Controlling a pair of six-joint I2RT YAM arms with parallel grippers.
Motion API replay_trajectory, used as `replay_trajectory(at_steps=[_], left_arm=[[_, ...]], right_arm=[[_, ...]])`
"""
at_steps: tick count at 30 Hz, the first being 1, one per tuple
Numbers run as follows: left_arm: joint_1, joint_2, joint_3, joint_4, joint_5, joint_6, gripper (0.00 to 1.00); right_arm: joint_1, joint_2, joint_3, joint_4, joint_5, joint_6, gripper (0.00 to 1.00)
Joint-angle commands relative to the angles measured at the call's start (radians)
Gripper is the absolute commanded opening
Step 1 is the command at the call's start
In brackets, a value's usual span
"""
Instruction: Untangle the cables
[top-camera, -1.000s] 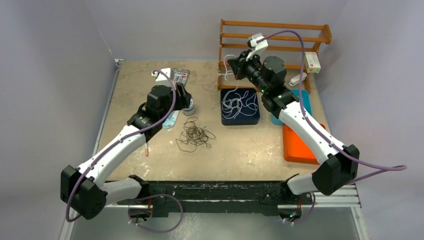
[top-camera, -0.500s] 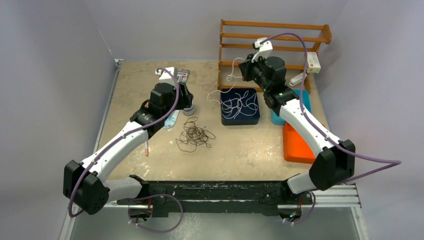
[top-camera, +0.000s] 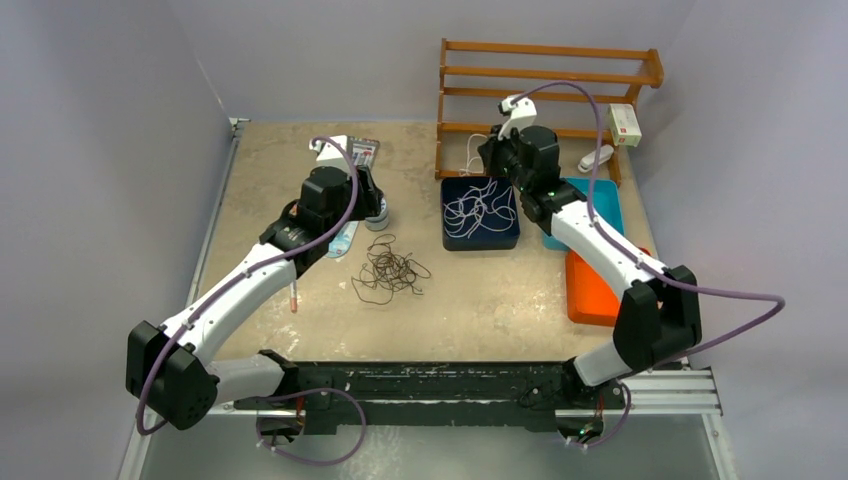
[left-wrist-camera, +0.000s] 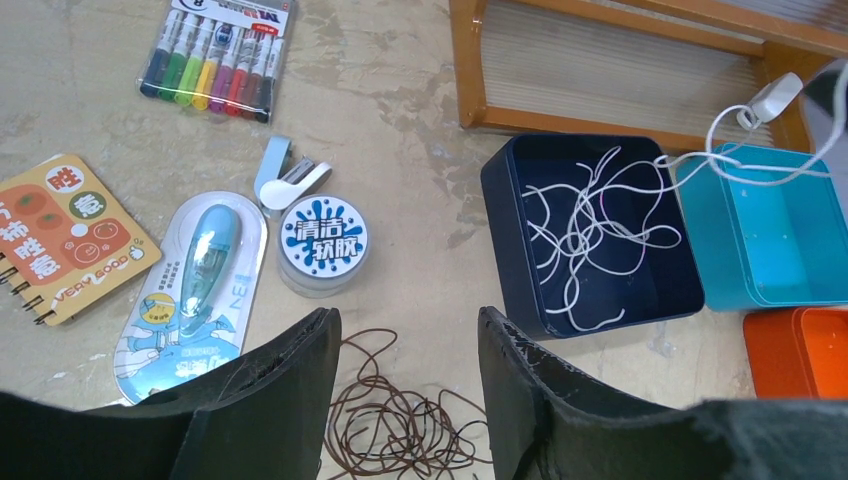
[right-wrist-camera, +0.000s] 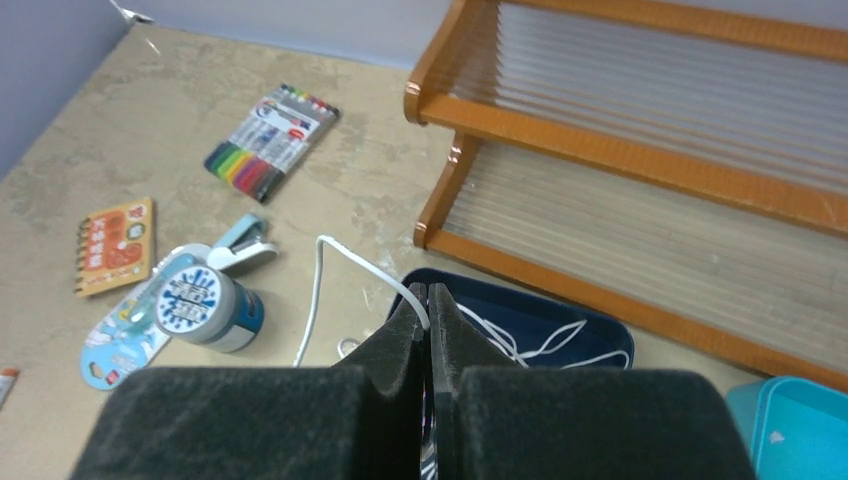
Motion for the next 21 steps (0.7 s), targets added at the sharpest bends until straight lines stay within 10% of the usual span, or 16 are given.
replay_trajectory(at_steps=[1, 21], left_arm=[[0.003, -0.015, -0.003, 0.027, -0.008, -0.014, 0.52], [0.003, 0.028, -0.01, 0.041, -0.008, -0.047, 0.51]], right_arm=[[-0.005, 0.041, -0.053, 0.073, 0.052, 0.012, 0.0], [-0.006, 0.316, -0.04, -0.043, -0.03, 0.022, 0.0]])
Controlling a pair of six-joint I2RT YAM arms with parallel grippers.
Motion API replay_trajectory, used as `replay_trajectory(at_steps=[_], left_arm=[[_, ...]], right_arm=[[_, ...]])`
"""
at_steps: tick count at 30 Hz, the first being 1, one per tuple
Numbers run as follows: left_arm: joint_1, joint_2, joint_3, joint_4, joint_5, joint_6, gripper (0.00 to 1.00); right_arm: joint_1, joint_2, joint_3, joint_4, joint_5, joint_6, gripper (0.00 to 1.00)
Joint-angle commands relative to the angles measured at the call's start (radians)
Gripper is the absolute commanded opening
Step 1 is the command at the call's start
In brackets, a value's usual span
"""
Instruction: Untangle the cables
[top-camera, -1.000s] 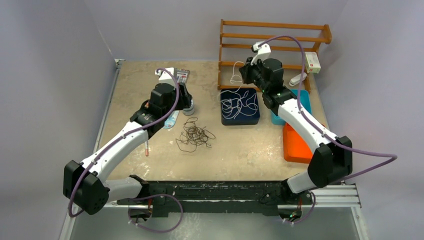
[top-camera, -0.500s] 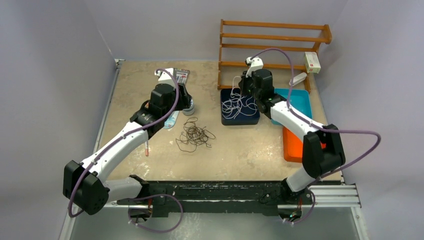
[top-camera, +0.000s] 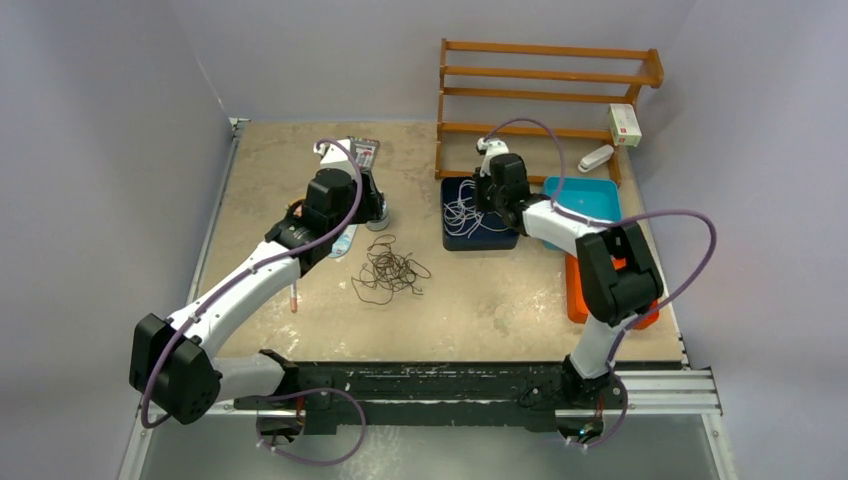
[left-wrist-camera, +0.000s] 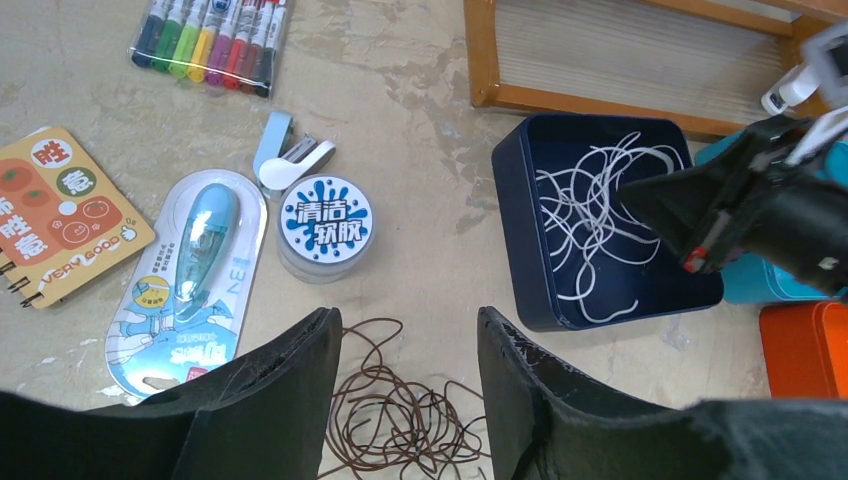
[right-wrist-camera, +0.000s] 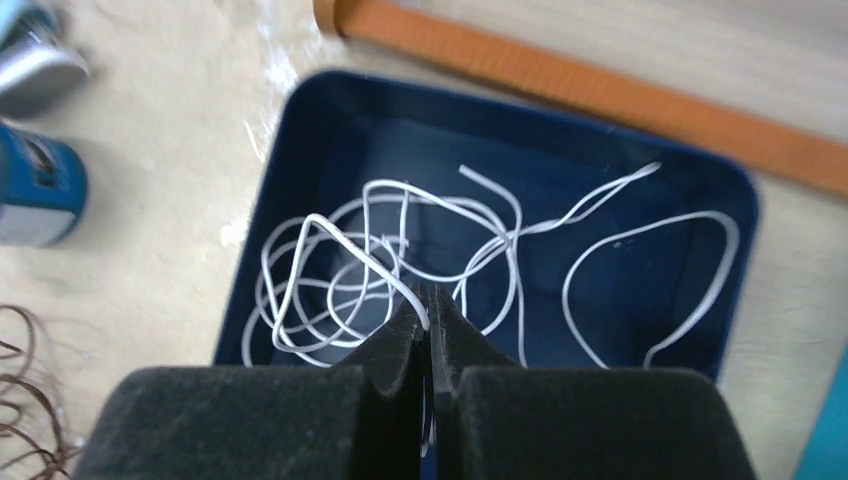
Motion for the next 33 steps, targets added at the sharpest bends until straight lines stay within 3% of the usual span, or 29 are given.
replay_trajectory(at_steps=[1, 6, 13, 22, 28, 30, 31, 33], left_arm=[[0.003, 0.001, 0.006, 0.041, -0.011, -0.026, 0.51], [0.003, 0.0, 0.008, 0.039, -0.011, -0.028, 0.51], [0.003, 0.013, 0.015, 0.036, -0.014, -0.03, 0.51], [0.003, 0.01, 0.007, 0.046, -0.067, -0.059, 0.51], [0.003, 0.024, 0.006, 0.061, -0.051, -0.065, 0.51], [0.003, 0.027, 0.007, 0.064, -0.047, -0.067, 0.51], [0.003, 0.033, 0.003, 0.067, -0.046, -0.066, 0.51], [0.003, 0.034, 0.002, 0.067, -0.042, -0.067, 0.51]], right_arm=[[-0.005, 0.066, 0.062, -0.061, -0.06, 0.01, 0.0], [-0.005, 0.113, 0.081, -0.094, -0.066, 0.007, 0.01], [-0.005, 0.033, 0.061, -0.092, -0.032, -0.003, 0.38], [-0.005, -0.104, 0.056, -0.149, 0.037, -0.046, 0.64], [-0.005, -0.172, 0.057, -0.193, 0.026, -0.053, 0.64], [-0.006, -0.185, 0.049, -0.178, 0.007, -0.05, 0.58], [-0.005, -0.186, 0.043, -0.137, -0.077, -0.059, 0.5], [-0.005, -0.173, 0.052, -0.112, -0.158, -0.059, 0.45]])
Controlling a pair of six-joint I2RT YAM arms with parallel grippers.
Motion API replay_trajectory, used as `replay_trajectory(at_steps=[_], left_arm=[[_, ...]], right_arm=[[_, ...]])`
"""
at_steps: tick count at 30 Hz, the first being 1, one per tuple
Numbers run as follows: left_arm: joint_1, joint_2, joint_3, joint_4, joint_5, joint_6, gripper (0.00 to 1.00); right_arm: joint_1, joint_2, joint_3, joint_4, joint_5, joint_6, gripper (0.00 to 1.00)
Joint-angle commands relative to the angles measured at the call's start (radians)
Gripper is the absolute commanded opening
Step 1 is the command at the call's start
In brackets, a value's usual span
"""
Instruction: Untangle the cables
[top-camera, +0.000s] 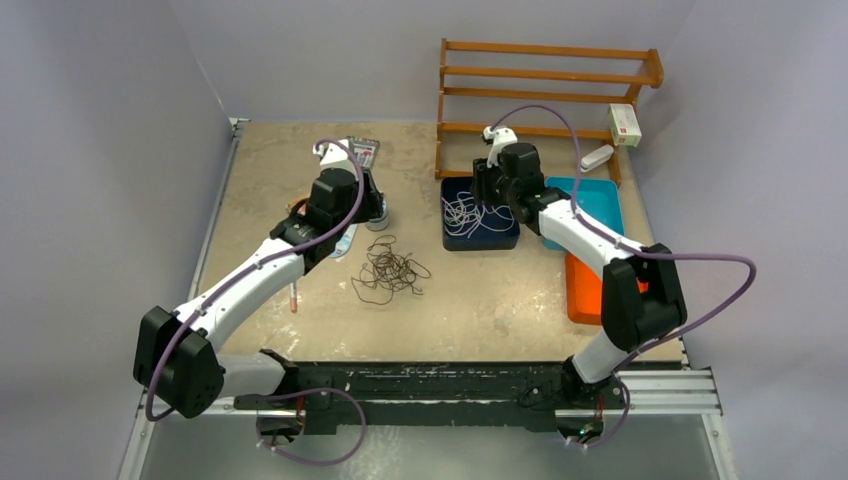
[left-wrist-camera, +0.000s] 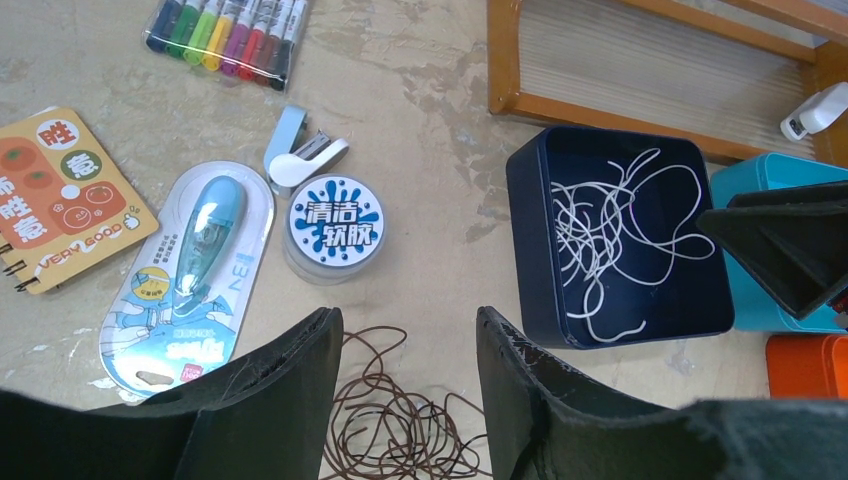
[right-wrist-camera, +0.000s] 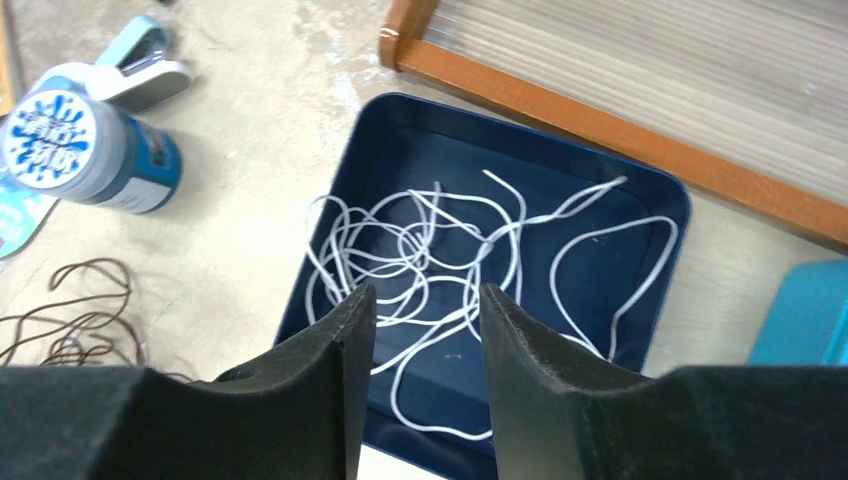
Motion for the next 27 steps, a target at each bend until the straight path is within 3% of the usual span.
replay_trajectory(at_steps=[1, 6, 17, 27], left_arm=[[0.003, 0.002, 0.002, 0.054, 0.002, -0.016, 0.51], [0.003, -0.013, -0.015, 0.05, -0.014, -0.015, 0.51], [0.003, -0.031, -0.025, 0.037, -0.036, -0.01, 0.51], [0.003, -0.024, -0.026, 0.037, -0.039, -0.006, 0.51]], right_arm=[[-0.005, -0.012, 0.026, 0.067, -0.174, -0.012, 0.44], [-0.005, 0.069, 0.071, 0.094, -0.347, -0.061, 0.5], [-0.005, 0.224, 0.161, 0.015, -0.397, -0.081, 0.47], [-0.004, 0.276, 0.166, -0.014, -0.356, -0.076, 0.15]])
